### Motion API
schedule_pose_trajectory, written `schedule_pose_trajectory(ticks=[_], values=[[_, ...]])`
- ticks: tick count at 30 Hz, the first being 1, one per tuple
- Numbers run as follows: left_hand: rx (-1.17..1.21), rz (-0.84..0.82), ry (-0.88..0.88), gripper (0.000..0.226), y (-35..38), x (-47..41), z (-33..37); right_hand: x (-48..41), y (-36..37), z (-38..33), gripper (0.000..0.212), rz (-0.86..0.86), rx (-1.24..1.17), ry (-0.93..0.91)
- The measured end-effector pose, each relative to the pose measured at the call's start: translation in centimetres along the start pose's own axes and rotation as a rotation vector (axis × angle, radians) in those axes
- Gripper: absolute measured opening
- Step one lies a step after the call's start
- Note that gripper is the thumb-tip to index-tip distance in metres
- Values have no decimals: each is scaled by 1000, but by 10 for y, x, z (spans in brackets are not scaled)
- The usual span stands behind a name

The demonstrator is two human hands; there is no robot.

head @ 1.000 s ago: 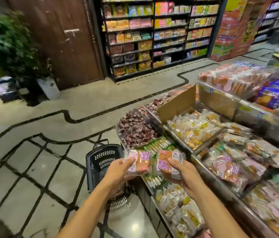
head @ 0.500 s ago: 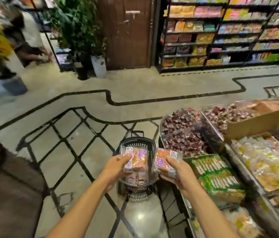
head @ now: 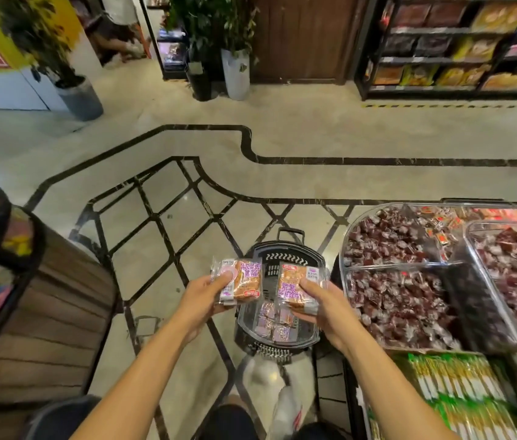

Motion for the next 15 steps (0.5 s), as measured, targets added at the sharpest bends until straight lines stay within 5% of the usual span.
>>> schedule_pose_trajectory(ticks=[2, 8, 12, 15], values=[[14, 17, -29, 36, -1, -16, -5, -19, 1, -6, 105, -9, 13, 15], [0, 4, -95, 40, -7, -82, -22, -78, 1, -19, 86, 34, 10, 54], [-39, -61, -131, 35, -6, -136, -33, -118, 3, -21, 44, 61, 62, 84], [-81, -114, -185, 29, -3, -176, -47, -154, -1, -8, 39, 143, 74, 101]])
Point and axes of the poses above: each hand's wrist, its own x-axis away from the middle knuckle, its own y-axis out of the palm, z = x × y, the point moved 2 cm from there along -x, towards the middle knuckle, and after that the axes turned 8 degrees about y, right-handed, at the moved point
